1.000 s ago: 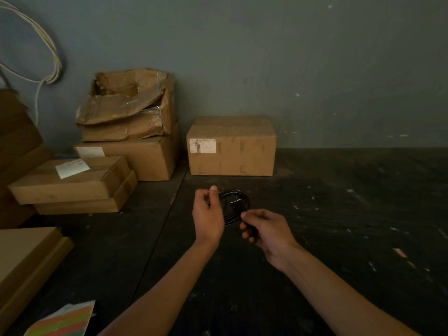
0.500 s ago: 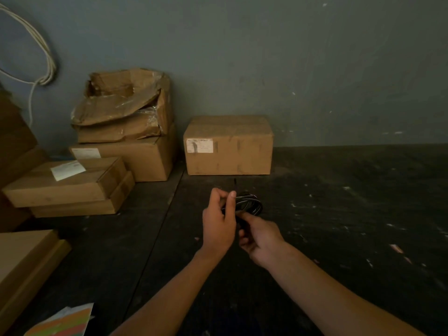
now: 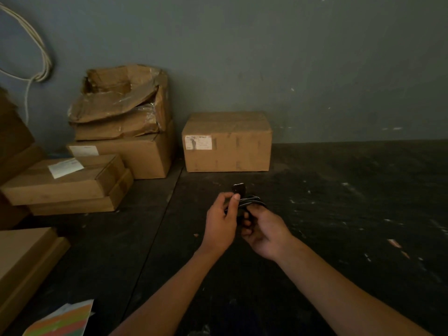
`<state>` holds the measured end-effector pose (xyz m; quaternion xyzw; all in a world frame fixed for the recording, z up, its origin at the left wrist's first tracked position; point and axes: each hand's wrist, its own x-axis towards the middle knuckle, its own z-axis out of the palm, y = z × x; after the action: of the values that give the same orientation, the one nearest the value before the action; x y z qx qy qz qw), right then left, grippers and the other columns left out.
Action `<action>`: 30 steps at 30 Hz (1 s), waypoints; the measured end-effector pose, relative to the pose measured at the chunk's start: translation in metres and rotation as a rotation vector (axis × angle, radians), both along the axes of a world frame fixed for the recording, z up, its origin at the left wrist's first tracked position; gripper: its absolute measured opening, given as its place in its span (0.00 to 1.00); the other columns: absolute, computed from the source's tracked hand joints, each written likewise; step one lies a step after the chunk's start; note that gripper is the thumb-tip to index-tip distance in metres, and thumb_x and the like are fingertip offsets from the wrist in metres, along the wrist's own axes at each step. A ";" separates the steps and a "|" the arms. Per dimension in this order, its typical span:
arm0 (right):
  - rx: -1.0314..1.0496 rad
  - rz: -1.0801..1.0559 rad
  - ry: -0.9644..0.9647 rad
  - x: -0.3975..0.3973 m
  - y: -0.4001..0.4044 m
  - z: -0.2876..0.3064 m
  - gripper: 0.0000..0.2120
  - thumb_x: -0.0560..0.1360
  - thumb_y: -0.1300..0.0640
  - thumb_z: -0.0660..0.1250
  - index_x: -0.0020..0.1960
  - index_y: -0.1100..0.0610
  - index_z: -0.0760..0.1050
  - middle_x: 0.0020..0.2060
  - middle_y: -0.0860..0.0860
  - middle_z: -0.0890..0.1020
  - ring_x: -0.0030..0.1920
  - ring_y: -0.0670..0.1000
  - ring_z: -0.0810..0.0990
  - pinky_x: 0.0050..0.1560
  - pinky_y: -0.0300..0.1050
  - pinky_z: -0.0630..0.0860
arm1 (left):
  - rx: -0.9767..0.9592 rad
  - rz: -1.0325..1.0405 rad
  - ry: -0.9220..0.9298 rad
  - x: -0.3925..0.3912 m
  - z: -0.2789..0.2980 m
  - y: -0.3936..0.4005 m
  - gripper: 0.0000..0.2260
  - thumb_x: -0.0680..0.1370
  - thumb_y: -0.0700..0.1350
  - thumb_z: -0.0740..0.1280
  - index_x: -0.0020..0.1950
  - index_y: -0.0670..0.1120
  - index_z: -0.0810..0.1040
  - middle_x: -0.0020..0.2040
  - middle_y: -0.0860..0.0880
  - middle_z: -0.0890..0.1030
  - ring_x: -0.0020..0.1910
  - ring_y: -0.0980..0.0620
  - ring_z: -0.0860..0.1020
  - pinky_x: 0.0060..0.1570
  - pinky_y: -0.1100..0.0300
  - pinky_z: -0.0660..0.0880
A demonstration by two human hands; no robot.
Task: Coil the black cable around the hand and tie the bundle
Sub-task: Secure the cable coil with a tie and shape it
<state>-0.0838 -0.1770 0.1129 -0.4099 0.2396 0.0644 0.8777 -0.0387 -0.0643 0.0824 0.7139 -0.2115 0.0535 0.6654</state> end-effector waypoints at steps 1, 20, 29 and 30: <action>-0.006 0.010 -0.006 0.000 -0.002 0.000 0.10 0.77 0.57 0.64 0.57 0.57 0.79 0.31 0.51 0.81 0.33 0.48 0.76 0.31 0.42 0.71 | 0.010 0.010 -0.013 0.001 0.000 0.000 0.06 0.83 0.44 0.60 0.56 0.47 0.75 0.49 0.48 0.83 0.48 0.57 0.83 0.45 0.63 0.79; -0.219 -0.032 -0.206 -0.014 -0.016 0.022 0.10 0.73 0.67 0.69 0.53 0.60 0.82 0.48 0.57 0.84 0.44 0.52 0.80 0.50 0.47 0.78 | 0.170 0.073 -0.168 0.002 -0.001 -0.001 0.03 0.82 0.42 0.62 0.51 0.46 0.76 0.44 0.51 0.81 0.44 0.58 0.81 0.44 0.67 0.78; -1.103 -0.148 -0.476 -0.010 -0.013 0.011 0.08 0.76 0.61 0.69 0.49 0.47 0.78 0.48 0.43 0.79 0.48 0.36 0.78 0.47 0.30 0.74 | 0.202 0.027 -0.187 -0.005 0.006 -0.001 0.04 0.82 0.43 0.61 0.51 0.47 0.75 0.43 0.50 0.80 0.41 0.53 0.81 0.40 0.60 0.80; -1.170 -0.163 -0.514 -0.010 -0.015 0.011 0.08 0.75 0.61 0.69 0.48 0.48 0.78 0.48 0.43 0.77 0.48 0.34 0.76 0.45 0.27 0.73 | 0.210 0.019 -0.197 -0.006 0.007 0.000 0.04 0.82 0.43 0.61 0.51 0.47 0.75 0.43 0.50 0.80 0.40 0.54 0.80 0.40 0.61 0.80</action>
<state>-0.0934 -0.1918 0.1241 -0.8038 0.0476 -0.2438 0.5406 -0.0448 -0.0648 0.0895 0.7727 -0.2734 0.1072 0.5627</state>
